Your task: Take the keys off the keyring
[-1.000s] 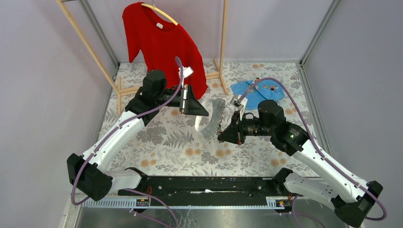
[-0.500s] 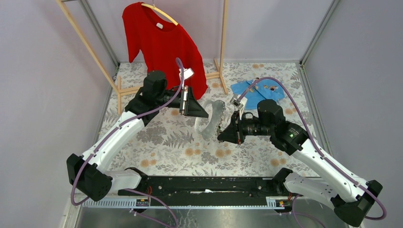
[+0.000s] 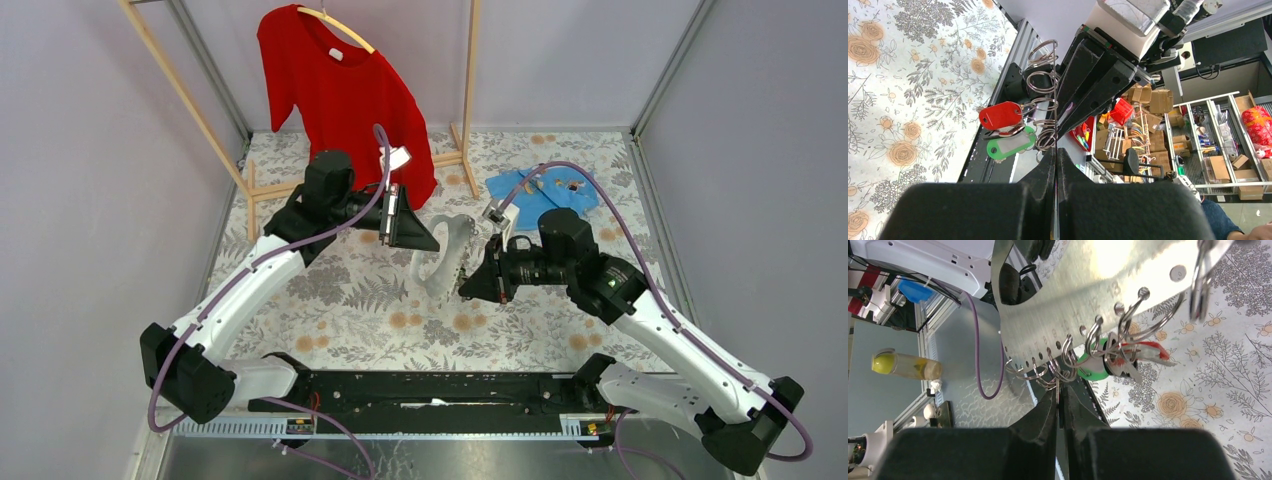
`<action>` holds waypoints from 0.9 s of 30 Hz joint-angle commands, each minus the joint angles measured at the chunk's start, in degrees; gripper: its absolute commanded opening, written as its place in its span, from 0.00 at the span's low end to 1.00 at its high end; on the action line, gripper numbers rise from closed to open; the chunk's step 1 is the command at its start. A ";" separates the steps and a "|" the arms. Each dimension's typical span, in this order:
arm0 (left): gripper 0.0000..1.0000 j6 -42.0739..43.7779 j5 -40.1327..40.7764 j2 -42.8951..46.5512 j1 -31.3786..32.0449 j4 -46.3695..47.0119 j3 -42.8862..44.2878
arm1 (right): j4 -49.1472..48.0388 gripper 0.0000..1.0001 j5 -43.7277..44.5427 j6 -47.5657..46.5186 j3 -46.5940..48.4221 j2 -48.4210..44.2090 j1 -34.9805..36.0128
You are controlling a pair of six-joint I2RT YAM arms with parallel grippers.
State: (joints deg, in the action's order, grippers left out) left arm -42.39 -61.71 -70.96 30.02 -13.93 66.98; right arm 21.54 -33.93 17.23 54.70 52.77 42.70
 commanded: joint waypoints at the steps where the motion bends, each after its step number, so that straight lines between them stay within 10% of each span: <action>1: 0.00 2.03 -0.11 1.13 0.77 0.68 1.85 | -0.17 0.00 -0.14 0.77 3.52 0.67 0.54; 27: 0.00 11.02 9.84 -0.14 2.07 -8.71 6.17 | 9.13 0.00 -1.82 -0.34 5.02 1.24 0.74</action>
State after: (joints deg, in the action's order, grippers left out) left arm -34.15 -53.01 -72.05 31.57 -24.03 70.91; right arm 28.71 -34.15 17.32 56.42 54.43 42.74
